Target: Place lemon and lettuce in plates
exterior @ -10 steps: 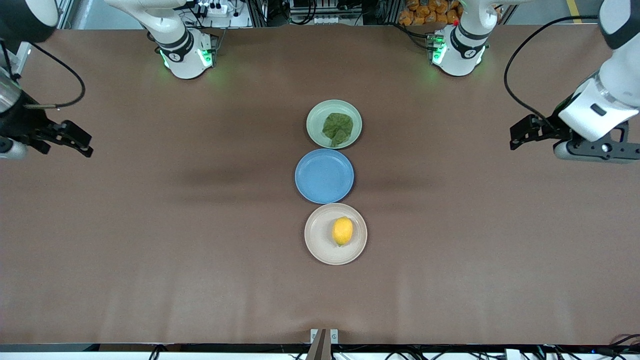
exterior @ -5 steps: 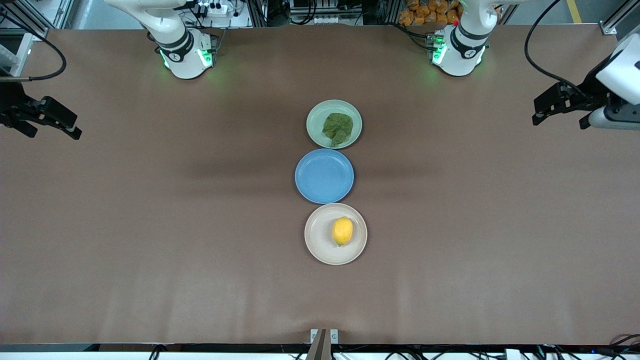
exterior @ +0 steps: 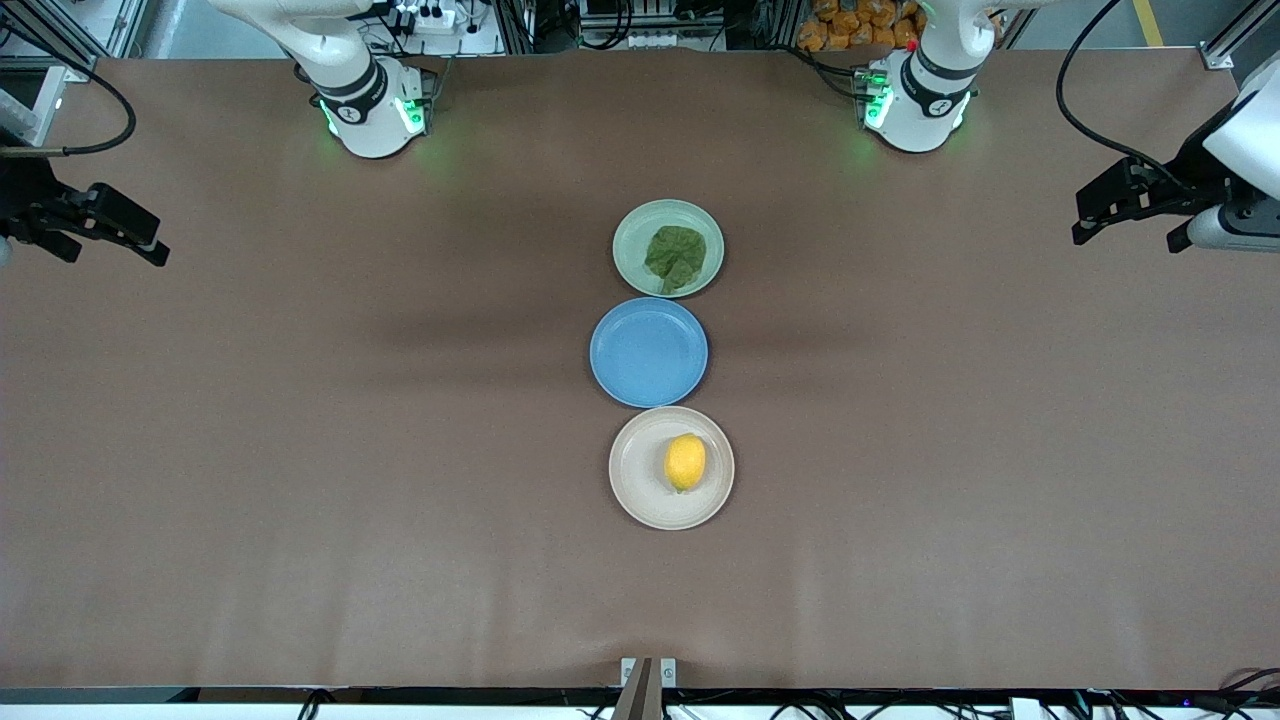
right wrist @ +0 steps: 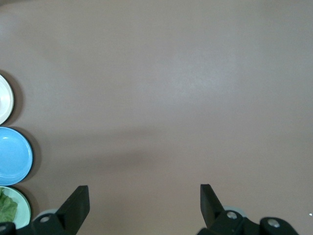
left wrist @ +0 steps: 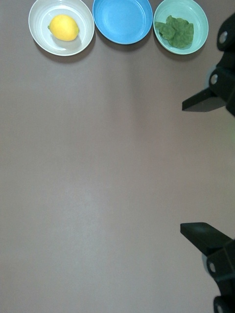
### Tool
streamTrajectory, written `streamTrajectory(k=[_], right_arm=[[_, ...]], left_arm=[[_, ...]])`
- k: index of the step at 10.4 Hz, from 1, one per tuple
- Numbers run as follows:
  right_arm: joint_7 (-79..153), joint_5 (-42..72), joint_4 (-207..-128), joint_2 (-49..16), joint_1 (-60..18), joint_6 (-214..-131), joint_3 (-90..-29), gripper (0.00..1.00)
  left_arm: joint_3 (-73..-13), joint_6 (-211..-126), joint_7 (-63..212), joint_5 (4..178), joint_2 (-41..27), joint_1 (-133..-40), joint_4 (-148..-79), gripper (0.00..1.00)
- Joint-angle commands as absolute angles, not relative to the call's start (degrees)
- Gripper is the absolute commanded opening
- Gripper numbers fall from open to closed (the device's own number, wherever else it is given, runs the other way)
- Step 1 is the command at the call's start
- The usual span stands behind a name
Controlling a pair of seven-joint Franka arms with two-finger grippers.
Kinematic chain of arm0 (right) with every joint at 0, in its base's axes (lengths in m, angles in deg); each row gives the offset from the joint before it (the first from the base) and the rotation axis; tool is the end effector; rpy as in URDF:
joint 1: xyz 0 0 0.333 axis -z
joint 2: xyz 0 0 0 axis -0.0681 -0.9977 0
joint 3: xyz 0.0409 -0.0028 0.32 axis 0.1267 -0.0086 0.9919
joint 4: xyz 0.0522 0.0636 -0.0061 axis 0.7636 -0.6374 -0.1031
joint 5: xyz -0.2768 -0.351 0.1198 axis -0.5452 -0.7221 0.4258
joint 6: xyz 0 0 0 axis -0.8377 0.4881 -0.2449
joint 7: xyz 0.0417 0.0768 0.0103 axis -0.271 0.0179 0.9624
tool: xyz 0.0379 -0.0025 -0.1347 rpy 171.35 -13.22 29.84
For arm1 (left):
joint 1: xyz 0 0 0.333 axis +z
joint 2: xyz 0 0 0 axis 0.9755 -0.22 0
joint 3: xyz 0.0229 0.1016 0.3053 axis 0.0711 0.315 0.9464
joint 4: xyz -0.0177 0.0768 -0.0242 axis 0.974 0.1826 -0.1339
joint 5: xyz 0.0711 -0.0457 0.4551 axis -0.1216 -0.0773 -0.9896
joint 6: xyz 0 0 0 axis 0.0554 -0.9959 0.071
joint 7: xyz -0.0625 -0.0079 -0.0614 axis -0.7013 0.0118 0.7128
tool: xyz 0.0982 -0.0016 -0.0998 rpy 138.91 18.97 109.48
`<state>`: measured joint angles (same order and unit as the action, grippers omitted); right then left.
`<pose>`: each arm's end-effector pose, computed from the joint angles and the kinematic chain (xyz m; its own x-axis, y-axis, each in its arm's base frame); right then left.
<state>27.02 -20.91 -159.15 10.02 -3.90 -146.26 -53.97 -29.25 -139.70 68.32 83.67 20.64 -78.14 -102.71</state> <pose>0.6107 0.0066 0.6243 0.9966 -0.0779 0.0287 -0.0771 -0.9967 -0.0255 0.6102 -0.0645 0.6284 0.9951 -0.0965 0.0235 -0.0971 -0.9950 0.0248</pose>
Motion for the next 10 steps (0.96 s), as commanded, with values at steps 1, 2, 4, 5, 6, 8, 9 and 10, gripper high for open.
streamTrajectory(k=[1, 2, 4, 5, 6, 8, 9, 10], right_arm=[[27.7, -20.1, -157.3, 9.5, -3.8, -144.7, -54.0, 1.00], [27.9, -20.7, -156.3, 9.4, -4.1, -144.7, -54.2, 1.00], [30.0, -20.8, -156.0, 9.4, -4.0, -144.6, -54.4, 1.00], [30.6, -20.8, -156.0, 9.4, -3.9, -144.6, -54.4, 1.00], [30.7, -20.8, -156.0, 9.4, -3.9, -144.6, -54.4, 1.00], [30.6, -20.8, -155.9, 9.5, -3.9, -144.7, -54.4, 1.00], [30.6, -20.8, -155.9, 9.4, -3.8, -144.7, -54.4, 1.00], [30.6, -20.8, -155.9, 9.5, -3.8, -144.6, -54.4, 1.00]], left_arm=[[-29.8, -141.4, 67.8, 83.7, 20.5, -77.5, -102.6, 1.00], [-29.8, -141.7, 67.8, 83.7, 20.5, -77.5, -102.6, 1.00], [-29.8, -141.7, 67.5, 83.8, 19.8, -77.4, -102.5, 1.00], [-29.8, -141.7, 67.7, 83.7, 19.5, -77.4, -102.5, 1.00], [-29.8, -141.7, 67.7, 83.7, 19.5, -77.2, -102.5, 1.00], [-29.8, -141.7, 67.7, 83.7, 19.5, -77.0, -102.5, 1.00], [-29.8, -141.7, 67.7, 83.7, 19.5, -77.0, -102.5, 1.00], [-29.8, -141.7, 67.8, 83.8, 19.5, -77.1, -102.5, 1.00]])
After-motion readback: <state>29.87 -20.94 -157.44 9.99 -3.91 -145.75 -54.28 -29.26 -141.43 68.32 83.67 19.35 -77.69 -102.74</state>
